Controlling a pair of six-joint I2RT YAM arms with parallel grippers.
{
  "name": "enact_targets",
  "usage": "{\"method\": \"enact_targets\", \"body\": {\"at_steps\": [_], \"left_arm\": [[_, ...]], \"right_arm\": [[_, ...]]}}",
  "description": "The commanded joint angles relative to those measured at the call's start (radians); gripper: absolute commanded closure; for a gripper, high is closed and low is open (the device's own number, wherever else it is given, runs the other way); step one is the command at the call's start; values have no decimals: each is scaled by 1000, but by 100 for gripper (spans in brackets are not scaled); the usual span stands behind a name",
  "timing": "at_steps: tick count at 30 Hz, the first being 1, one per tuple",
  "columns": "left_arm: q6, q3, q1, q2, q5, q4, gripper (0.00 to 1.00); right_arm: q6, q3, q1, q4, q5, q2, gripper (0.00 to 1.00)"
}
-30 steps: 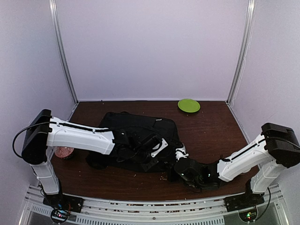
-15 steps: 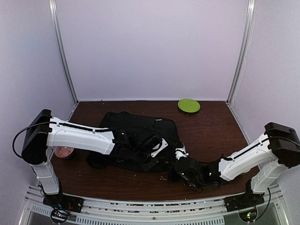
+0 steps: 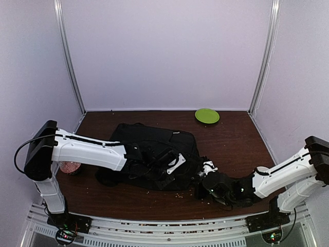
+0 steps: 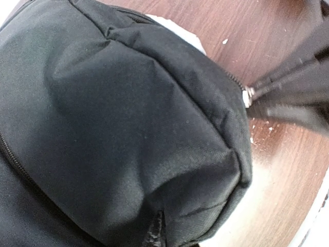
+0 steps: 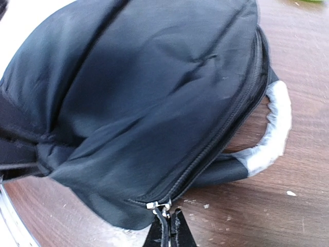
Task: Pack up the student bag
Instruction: Zip the student bag at the center of the board.
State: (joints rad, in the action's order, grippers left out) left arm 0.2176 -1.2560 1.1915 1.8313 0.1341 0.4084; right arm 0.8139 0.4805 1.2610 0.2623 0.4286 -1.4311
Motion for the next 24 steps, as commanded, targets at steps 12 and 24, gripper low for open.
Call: {"method": "enact_targets", "body": {"at_steps": [12, 24], "left_arm": [[-47, 81, 18, -38, -34, 31, 100], [-59, 137, 48, -90, -6, 73, 100]], "right_arm": [[91, -120, -171, 58, -74, 1, 100], [-71, -111, -276, 50, -121, 13, 100]]}}
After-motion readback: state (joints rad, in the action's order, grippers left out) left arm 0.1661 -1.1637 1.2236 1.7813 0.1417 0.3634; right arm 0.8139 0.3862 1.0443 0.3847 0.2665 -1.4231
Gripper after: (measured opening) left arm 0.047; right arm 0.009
